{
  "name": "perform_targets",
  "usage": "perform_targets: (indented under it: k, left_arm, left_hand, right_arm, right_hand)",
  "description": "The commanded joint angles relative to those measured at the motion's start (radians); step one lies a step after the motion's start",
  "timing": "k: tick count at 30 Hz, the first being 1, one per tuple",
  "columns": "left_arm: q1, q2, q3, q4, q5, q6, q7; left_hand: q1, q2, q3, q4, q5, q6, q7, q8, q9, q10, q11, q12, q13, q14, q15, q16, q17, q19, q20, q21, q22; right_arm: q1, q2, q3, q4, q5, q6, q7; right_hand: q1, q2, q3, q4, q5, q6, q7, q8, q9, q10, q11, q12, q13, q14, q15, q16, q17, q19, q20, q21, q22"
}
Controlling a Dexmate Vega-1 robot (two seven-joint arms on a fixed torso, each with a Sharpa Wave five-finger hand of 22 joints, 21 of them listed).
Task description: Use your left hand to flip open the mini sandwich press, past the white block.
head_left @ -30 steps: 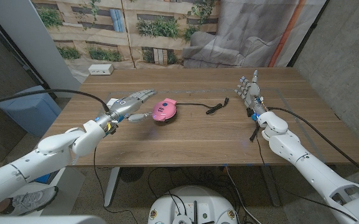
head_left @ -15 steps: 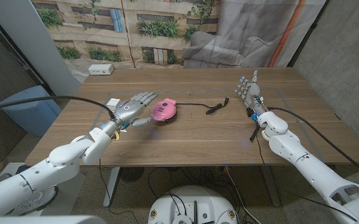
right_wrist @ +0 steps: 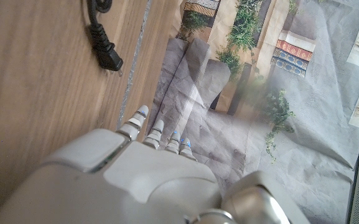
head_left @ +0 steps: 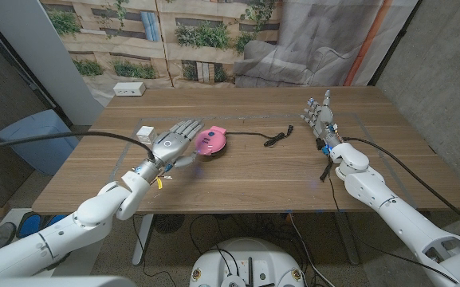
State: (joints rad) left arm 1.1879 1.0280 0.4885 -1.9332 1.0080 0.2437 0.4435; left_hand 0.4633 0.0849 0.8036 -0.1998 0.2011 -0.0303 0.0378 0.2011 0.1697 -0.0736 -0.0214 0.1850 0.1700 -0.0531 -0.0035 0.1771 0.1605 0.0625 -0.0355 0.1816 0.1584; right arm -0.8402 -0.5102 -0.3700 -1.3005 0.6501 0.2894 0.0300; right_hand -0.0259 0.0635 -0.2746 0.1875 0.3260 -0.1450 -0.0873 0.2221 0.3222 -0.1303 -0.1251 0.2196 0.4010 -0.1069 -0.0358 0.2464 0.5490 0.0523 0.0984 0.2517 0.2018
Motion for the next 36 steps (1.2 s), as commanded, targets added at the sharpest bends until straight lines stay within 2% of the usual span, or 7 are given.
perform_targets:
  k: [1,9,20,36]
  left_arm:
    - [-0.026,-0.044,0.080,0.019,0.112,0.112,0.014]
    - [-0.036,-0.068,0.119,0.053,0.129,0.141,0.046]
    - [-0.038,-0.062,0.146,0.056,0.124,0.154,0.043]
    - [-0.063,-0.084,0.182,0.094,0.110,0.157,0.054]
  left_hand:
    - [0.013,-0.002,0.010,0.003,0.008,0.000,0.007,0.007,0.005,0.006,0.003,0.005,0.005,0.003,0.001,0.001,0.004,0.006,-0.057,-0.001,0.002]
    - [0.023,-0.006,0.010,0.003,0.007,0.002,0.006,0.008,0.005,0.007,0.004,0.004,0.005,0.004,0.000,0.000,0.004,0.004,-0.057,-0.003,0.002]
    - [0.041,-0.017,0.009,0.003,0.005,-0.006,0.006,0.004,0.005,0.000,0.007,0.000,0.005,-0.003,0.004,-0.004,0.004,-0.008,-0.052,-0.007,0.002]
    - [0.061,-0.040,0.002,0.005,0.000,-0.006,0.005,0.006,0.005,-0.002,0.011,0.000,0.005,-0.004,0.007,-0.003,0.004,-0.036,-0.055,-0.012,0.003]
  right_arm:
    - [0.000,0.000,0.000,0.000,0.000,0.000,0.000]
    - [0.000,0.000,0.000,-0.001,0.000,0.000,-0.001]
    - [0.000,0.000,0.000,-0.001,0.000,0.000,0.000]
    - [0.000,0.000,0.000,0.000,0.000,0.000,0.000]
  right_hand:
    - [0.003,0.090,-0.007,0.002,0.007,-0.006,0.000,0.004,0.005,-0.008,0.001,0.006,0.006,-0.009,-0.019,0.003,0.004,-0.002,0.006,0.004,0.004]
    - [0.003,0.089,-0.007,0.002,0.007,-0.006,0.000,0.004,0.005,-0.008,0.002,0.006,0.006,-0.008,-0.019,0.003,0.004,-0.002,0.005,0.004,0.004]
    - [0.003,0.089,-0.007,0.002,0.007,-0.005,-0.001,0.004,0.005,-0.009,0.000,0.005,0.006,-0.009,-0.019,0.003,0.004,-0.002,0.005,0.004,0.004]
    - [0.003,0.089,-0.007,0.002,0.007,-0.005,0.000,0.004,0.005,-0.008,0.000,0.006,0.006,-0.009,-0.018,0.003,0.004,-0.001,0.005,0.004,0.004]
